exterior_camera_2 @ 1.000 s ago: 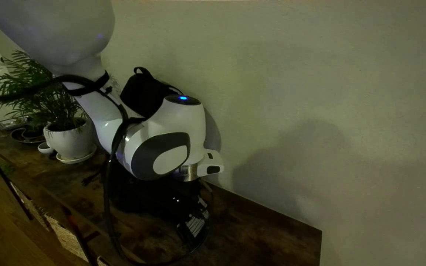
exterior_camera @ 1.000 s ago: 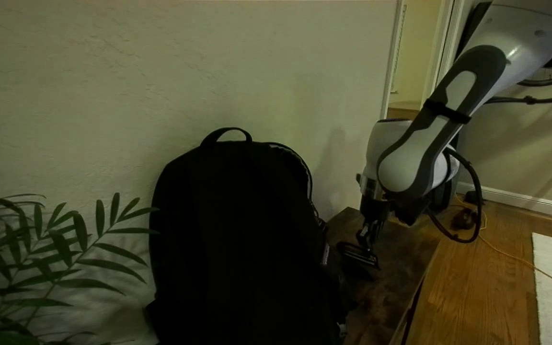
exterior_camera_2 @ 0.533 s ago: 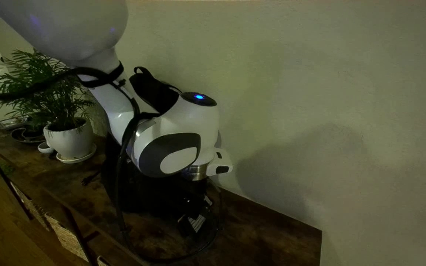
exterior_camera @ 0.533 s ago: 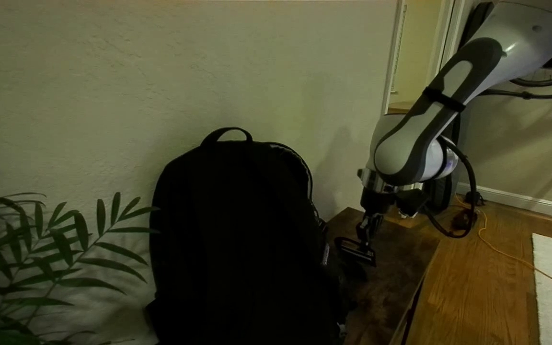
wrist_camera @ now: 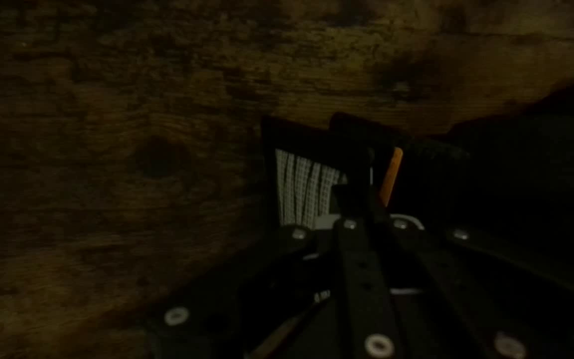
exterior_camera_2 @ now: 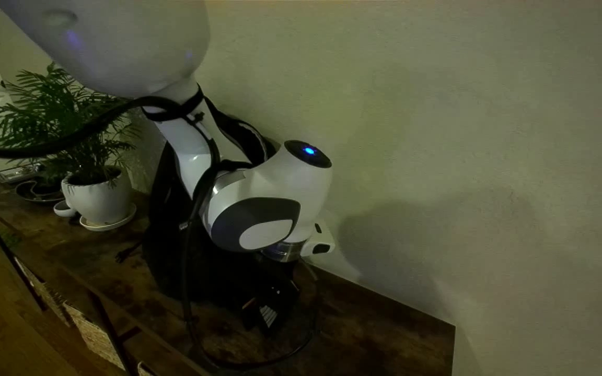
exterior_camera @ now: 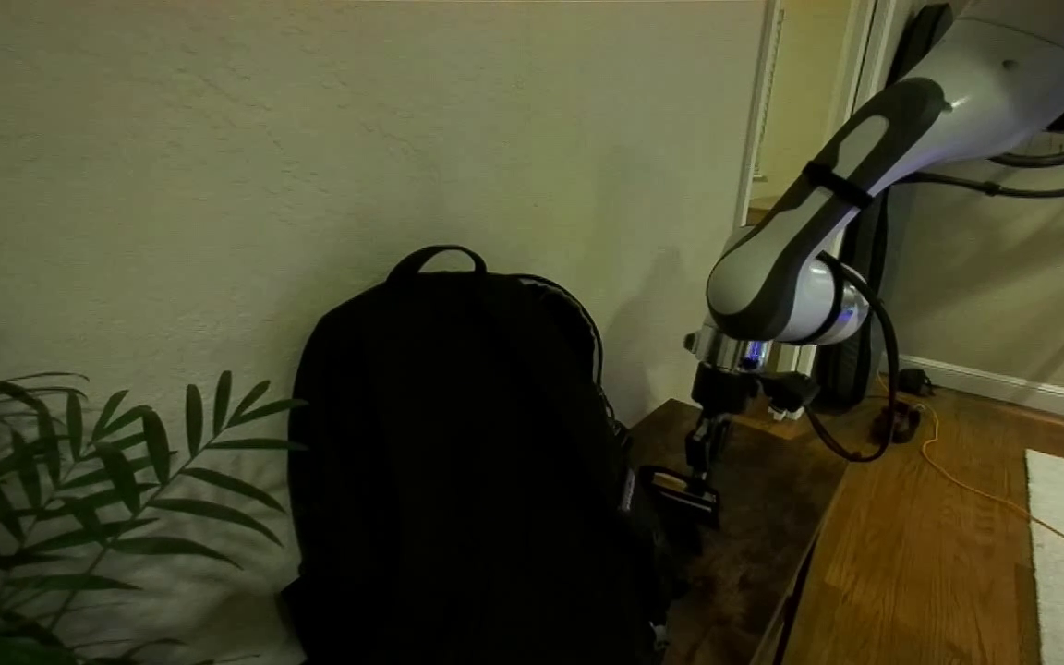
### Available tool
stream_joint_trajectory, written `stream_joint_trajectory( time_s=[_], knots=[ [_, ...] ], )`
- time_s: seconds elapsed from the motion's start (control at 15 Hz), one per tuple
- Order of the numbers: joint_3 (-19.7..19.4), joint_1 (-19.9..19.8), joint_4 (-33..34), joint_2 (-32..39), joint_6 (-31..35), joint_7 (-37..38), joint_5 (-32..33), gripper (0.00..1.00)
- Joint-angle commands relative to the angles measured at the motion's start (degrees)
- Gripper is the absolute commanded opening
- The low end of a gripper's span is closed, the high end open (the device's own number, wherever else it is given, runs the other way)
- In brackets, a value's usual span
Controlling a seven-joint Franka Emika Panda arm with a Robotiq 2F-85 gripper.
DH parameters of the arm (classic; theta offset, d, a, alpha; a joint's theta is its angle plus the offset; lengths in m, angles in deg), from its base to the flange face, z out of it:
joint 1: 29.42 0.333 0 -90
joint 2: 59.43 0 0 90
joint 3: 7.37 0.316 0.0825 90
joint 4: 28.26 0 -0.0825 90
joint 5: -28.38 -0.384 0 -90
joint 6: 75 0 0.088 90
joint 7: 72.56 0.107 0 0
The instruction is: Pick the wallet and put it in the bag
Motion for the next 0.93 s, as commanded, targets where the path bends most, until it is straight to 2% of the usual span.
stream_joint_trajectory(
  time_s=[0.0, 0.13, 0.67, 0.8, 0.87],
  knots=[
    [-0.91, -0.28, 2.20, 1.19, -3.06, -1.46, -0.77, 0.31],
    [-1.72, 0.14, 2.99, 1.66, -3.63, -0.97, -0.48, 0.34],
    [-6.07, 4.28, 2.48, -1.03, -3.13, 1.16, 2.84, 0.85],
    [-7.52, 6.01, 2.07, -1.77, -3.20, 1.64, 4.44, 0.97],
    [-8.28, 7.10, 1.52, -2.38, -3.06, 2.18, 5.38, 0.99]
  ],
)
